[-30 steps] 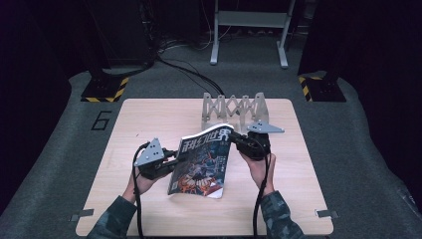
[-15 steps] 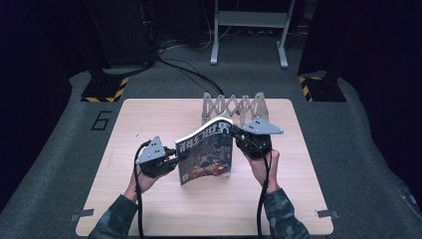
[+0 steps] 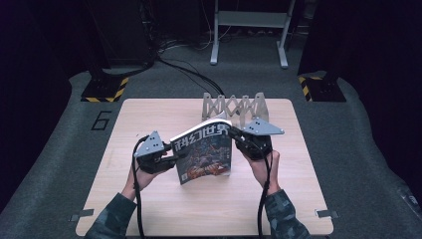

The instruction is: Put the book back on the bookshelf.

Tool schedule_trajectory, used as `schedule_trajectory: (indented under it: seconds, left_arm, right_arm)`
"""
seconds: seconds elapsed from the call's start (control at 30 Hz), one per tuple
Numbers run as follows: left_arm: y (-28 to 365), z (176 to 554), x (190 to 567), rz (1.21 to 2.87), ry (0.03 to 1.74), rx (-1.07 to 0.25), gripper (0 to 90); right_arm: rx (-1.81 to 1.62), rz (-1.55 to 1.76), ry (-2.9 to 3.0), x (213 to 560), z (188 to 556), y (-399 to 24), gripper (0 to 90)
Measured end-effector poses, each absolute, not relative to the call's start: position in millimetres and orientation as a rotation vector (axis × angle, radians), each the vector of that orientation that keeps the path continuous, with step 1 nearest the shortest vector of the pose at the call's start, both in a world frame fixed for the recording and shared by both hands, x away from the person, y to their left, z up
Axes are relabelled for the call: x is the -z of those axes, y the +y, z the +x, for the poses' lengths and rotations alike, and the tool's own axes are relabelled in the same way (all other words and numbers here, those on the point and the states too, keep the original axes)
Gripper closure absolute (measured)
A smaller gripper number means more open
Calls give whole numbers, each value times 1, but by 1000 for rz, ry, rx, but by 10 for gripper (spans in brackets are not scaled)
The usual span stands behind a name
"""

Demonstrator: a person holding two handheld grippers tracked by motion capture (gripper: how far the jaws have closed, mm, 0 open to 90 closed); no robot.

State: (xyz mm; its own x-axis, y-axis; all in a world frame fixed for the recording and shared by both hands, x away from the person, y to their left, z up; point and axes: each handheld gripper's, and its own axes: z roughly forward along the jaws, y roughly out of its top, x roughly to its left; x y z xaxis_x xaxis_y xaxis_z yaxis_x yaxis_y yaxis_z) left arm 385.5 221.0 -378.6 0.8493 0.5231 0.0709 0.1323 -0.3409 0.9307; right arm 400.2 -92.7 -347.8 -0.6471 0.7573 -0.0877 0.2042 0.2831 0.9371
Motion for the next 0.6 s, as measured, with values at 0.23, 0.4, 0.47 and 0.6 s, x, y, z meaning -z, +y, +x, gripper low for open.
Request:
schedule_trajectory:
  seconds: [0.23,0.4,0.47,0.6]
  left_arm:
    - [220,391,360,1907,504,-428,674]
    - [218,395,346,1911,499,-406,654]
    - [217,397,341,1934,492,-411,653]
    - [210,400,330,1982,469,-420,643]
  right_arm:
    - [-1364,862,2035,347,400,-93,834]
    - [-1366,869,2041,346,401,-93,832]
    - [-1370,873,2041,346,401,-93,832]
    - [-1370,875,2043,346,401,-94,831]
